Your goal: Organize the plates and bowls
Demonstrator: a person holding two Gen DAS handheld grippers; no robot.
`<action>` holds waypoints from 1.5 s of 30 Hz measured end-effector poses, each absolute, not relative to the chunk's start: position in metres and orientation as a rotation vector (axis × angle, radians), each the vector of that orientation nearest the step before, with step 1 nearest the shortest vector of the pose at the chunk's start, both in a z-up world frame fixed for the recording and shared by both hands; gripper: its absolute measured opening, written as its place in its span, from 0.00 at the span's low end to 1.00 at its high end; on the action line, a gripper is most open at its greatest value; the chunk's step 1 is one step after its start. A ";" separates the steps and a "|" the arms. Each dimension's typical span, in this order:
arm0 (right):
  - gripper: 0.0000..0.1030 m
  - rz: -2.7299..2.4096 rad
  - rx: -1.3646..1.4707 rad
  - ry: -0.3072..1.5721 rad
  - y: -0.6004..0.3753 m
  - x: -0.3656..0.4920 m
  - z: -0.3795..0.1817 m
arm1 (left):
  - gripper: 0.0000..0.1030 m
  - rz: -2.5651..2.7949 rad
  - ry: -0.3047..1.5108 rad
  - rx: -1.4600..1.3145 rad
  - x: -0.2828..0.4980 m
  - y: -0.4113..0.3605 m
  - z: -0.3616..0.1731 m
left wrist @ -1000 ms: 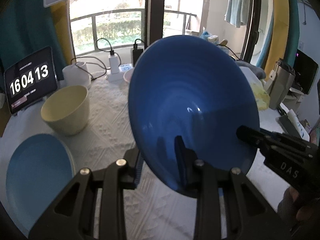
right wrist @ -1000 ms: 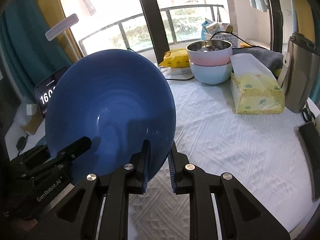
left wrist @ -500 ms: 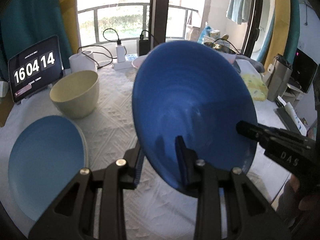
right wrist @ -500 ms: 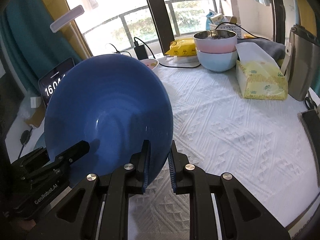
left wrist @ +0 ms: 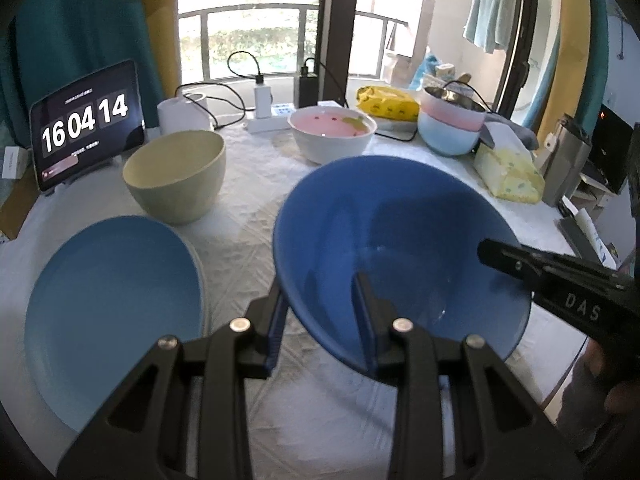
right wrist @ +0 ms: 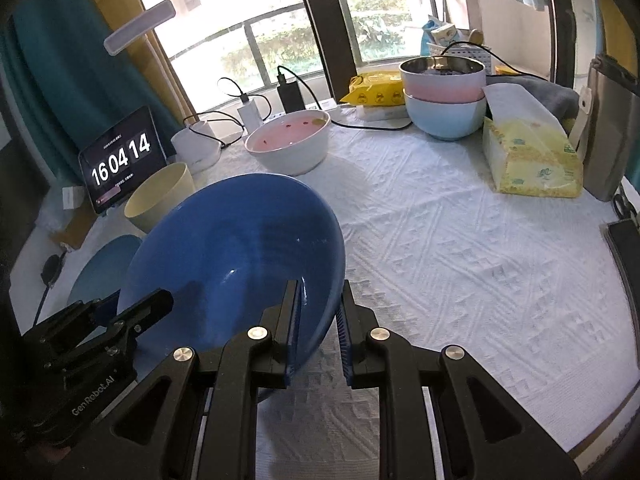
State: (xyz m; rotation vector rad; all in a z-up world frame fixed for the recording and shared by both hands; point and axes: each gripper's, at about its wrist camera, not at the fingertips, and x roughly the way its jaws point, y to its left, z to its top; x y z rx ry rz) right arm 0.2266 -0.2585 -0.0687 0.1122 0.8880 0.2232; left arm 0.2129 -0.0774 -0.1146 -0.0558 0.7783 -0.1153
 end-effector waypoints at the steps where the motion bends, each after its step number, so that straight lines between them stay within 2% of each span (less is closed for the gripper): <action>1: 0.18 0.226 0.111 0.889 -0.257 0.227 -0.068 | 0.32 -0.112 0.778 -0.060 0.213 -0.075 -0.114; 16: 0.18 0.200 0.070 0.831 -0.245 0.241 -0.051 | 0.34 -0.114 0.792 -0.059 0.221 -0.064 -0.115; 17: 0.18 0.201 0.069 0.827 -0.244 0.241 -0.050 | 0.34 -0.115 0.790 -0.062 0.221 -0.063 -0.114; 18: 0.18 0.203 0.066 0.823 -0.244 0.242 -0.048 | 0.42 -0.112 0.785 -0.063 0.221 -0.061 -0.114; 20: 0.18 0.202 0.058 0.813 -0.242 0.243 -0.045 | 0.50 -0.115 0.772 -0.078 0.221 -0.058 -0.110; 45: 0.19 0.278 -0.004 0.773 -0.187 0.259 -0.020 | 0.50 0.013 0.646 -0.120 0.229 0.019 -0.076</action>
